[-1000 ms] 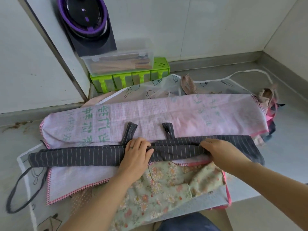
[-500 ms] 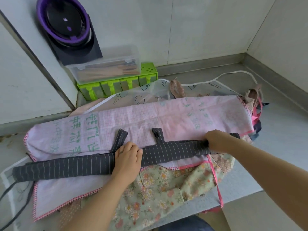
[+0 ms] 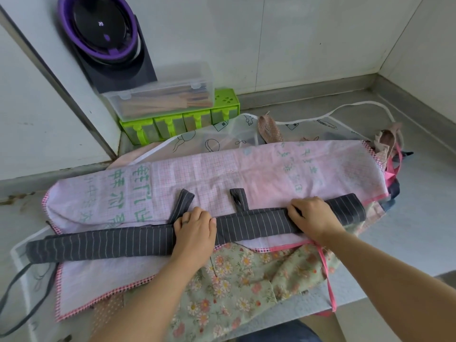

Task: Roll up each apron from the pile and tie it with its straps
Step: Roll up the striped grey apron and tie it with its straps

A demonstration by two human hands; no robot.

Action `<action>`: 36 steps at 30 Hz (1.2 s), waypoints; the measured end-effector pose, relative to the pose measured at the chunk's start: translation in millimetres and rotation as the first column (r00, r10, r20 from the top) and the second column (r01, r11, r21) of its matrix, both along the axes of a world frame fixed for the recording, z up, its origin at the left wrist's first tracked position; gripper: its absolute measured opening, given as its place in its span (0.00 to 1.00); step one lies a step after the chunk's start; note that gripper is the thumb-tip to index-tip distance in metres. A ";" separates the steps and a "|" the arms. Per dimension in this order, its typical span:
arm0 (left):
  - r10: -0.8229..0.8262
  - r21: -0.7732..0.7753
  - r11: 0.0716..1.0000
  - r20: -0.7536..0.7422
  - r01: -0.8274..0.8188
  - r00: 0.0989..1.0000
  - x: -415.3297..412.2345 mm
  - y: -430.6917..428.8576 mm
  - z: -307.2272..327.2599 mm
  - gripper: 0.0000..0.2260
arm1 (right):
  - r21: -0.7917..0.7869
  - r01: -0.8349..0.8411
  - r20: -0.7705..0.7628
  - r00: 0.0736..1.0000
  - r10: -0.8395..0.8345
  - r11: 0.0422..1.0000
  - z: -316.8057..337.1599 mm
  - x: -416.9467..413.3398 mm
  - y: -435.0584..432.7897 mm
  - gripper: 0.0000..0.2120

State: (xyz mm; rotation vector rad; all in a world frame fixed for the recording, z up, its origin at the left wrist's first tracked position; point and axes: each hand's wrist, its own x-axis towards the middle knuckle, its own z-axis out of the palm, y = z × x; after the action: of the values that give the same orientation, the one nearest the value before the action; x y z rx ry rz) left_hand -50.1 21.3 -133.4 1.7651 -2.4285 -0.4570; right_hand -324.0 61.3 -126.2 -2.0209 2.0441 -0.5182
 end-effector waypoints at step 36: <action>-0.218 -0.014 0.975 0.164 0.224 0.962 -4.0 -15.1 21.8 0.15 | -0.087 -0.330 -0.187 0.932 0.310 0.940 -8.3 97.6 -20.3 0.14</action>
State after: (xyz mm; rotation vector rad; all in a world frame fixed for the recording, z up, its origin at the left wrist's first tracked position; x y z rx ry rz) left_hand -54.1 6.1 -111.6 1.5820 -2.7442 -0.3017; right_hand -226.5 40.9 -134.5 -2.4853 1.7481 -0.4210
